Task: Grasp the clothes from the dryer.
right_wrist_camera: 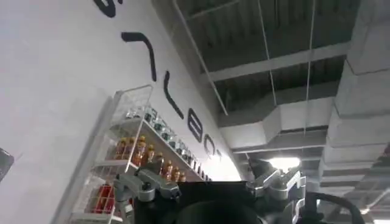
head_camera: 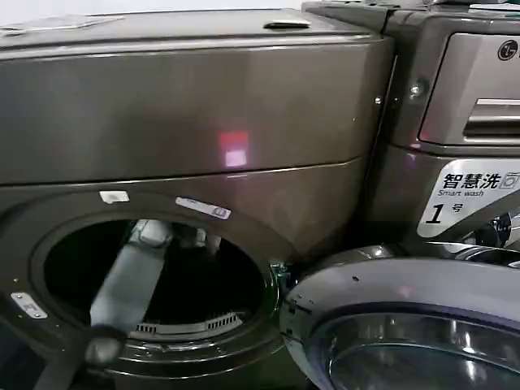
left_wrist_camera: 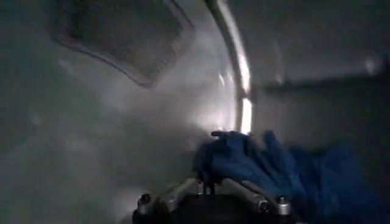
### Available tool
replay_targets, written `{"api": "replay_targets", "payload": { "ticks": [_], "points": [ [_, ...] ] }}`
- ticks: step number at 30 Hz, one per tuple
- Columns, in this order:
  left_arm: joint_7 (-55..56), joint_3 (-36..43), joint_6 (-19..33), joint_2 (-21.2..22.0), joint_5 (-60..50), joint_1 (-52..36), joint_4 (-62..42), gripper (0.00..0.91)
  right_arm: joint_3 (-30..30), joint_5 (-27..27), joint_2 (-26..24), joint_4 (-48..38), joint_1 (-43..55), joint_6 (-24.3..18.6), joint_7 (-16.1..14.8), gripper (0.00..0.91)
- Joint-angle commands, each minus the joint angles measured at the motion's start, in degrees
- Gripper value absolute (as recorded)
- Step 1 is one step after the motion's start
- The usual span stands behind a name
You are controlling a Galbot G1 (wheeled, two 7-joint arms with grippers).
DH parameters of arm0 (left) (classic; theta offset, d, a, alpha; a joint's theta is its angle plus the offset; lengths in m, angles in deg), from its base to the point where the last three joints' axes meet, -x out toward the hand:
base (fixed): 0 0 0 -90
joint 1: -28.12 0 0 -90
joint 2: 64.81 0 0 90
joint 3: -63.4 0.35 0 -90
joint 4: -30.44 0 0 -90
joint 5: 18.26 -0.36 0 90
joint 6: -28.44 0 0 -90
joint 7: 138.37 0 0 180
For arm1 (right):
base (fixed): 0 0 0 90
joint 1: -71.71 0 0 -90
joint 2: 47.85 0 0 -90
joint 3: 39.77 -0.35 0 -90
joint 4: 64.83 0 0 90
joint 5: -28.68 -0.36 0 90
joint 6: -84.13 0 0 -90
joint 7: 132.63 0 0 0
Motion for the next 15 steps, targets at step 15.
{"api": "replay_targets", "payload": {
  "ticks": [15],
  "points": [
    [28.8,-14.5,4.7,8.3,16.9,24.9,28.5,0.000,-1.2,-0.6,-0.3,0.6,0.0,-2.2,-0.4,0.907]
  ]
}}
